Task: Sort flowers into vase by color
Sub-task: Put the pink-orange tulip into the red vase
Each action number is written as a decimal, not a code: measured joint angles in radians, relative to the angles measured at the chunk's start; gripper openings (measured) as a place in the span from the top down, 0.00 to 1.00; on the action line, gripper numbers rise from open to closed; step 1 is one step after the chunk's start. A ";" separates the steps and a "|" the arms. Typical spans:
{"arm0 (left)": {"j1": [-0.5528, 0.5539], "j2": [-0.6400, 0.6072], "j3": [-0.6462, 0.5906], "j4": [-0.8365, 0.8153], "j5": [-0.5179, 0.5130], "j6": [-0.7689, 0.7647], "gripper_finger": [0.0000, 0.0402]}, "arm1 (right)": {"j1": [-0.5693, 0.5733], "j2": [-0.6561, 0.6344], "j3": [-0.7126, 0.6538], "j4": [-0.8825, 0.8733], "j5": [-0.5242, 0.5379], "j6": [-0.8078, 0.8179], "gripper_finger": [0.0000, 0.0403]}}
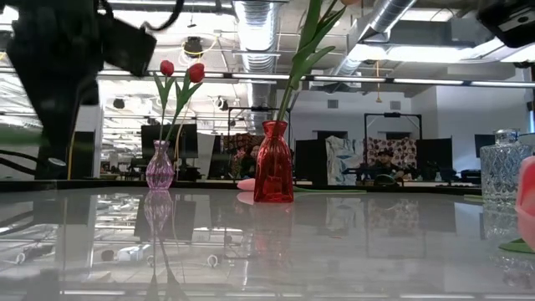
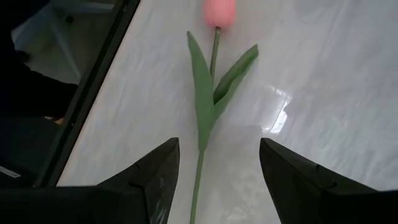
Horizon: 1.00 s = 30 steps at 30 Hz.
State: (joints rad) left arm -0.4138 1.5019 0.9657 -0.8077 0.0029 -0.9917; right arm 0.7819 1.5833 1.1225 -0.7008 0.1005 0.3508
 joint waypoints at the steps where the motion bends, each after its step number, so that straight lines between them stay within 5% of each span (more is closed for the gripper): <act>1: 0.009 -0.023 0.000 -0.002 0.012 0.024 1.00 | -0.005 0.000 0.000 0.001 0.000 0.000 0.38; 15: 0.029 -0.177 0.000 0.000 0.344 0.183 1.00 | -0.050 0.002 0.066 0.045 0.066 -0.076 0.38; 23: -0.007 -0.072 0.000 0.099 0.342 0.192 1.00 | -0.041 0.011 0.068 0.229 0.154 -0.162 0.38; 30: -0.025 0.075 -0.001 0.441 0.302 0.099 1.00 | 0.002 0.044 0.069 0.390 0.291 -0.358 0.38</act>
State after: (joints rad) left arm -0.4385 1.5770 0.9646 -0.3670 0.3045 -0.8927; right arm 0.7839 1.6275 1.1912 -0.3105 0.3911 -0.0074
